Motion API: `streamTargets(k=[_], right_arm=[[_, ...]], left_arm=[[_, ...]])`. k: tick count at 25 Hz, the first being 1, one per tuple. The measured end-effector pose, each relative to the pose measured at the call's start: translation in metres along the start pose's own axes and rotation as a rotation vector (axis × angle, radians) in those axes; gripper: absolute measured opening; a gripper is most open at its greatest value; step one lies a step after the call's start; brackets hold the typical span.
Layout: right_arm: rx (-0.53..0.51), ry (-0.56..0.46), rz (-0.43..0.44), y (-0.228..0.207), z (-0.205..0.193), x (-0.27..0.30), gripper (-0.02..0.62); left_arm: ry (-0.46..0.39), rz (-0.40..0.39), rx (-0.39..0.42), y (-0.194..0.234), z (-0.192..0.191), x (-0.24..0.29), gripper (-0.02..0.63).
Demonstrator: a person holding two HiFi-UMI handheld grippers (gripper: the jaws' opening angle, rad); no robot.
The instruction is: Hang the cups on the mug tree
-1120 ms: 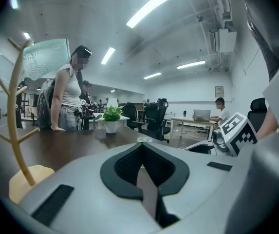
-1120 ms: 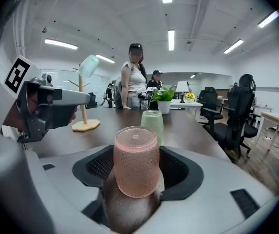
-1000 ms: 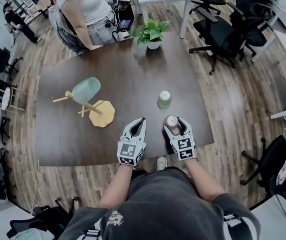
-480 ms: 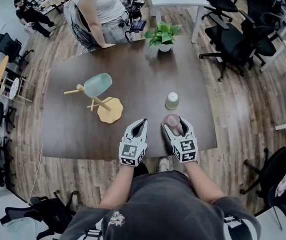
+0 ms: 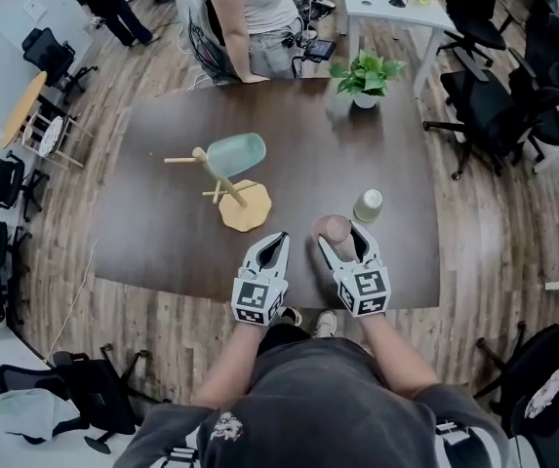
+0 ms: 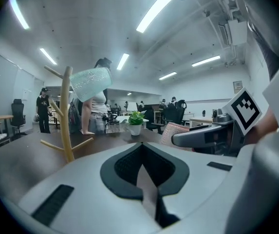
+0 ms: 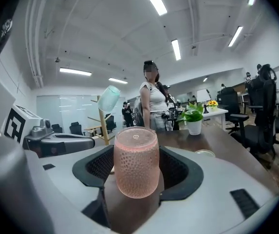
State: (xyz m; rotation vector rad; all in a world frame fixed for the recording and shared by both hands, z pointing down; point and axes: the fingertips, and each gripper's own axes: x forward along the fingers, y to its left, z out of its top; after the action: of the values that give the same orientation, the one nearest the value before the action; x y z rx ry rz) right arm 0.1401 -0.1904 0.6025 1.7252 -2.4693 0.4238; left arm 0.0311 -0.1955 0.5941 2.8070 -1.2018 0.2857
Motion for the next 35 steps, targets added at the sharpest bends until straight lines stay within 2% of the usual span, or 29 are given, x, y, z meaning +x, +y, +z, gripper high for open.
streamTargets(k=[6, 19, 27, 35], right_arm=[[0.005, -0.020, 0.072, 0.037, 0.013, 0.043, 0.307], [0.039, -0.095, 0.125, 0.079, 0.056, 0.116, 0.307], [0.146, -0.107, 0.101, 0.073, 0.062, 0.154, 0.307], [0.286, -0.072, 0.109, 0.082, 0.042, 0.175, 0.307]], left_arm=[[-0.016, 0.066, -0.008, 0.044, 0.002, -0.017, 0.000], [-0.031, 0.141, -0.031, 0.122, 0.006, -0.042, 0.000], [-0.034, 0.165, -0.046, 0.154, -0.003, -0.057, 0.000], [-0.030, 0.176, -0.068, 0.174, -0.011, -0.061, 0.000]])
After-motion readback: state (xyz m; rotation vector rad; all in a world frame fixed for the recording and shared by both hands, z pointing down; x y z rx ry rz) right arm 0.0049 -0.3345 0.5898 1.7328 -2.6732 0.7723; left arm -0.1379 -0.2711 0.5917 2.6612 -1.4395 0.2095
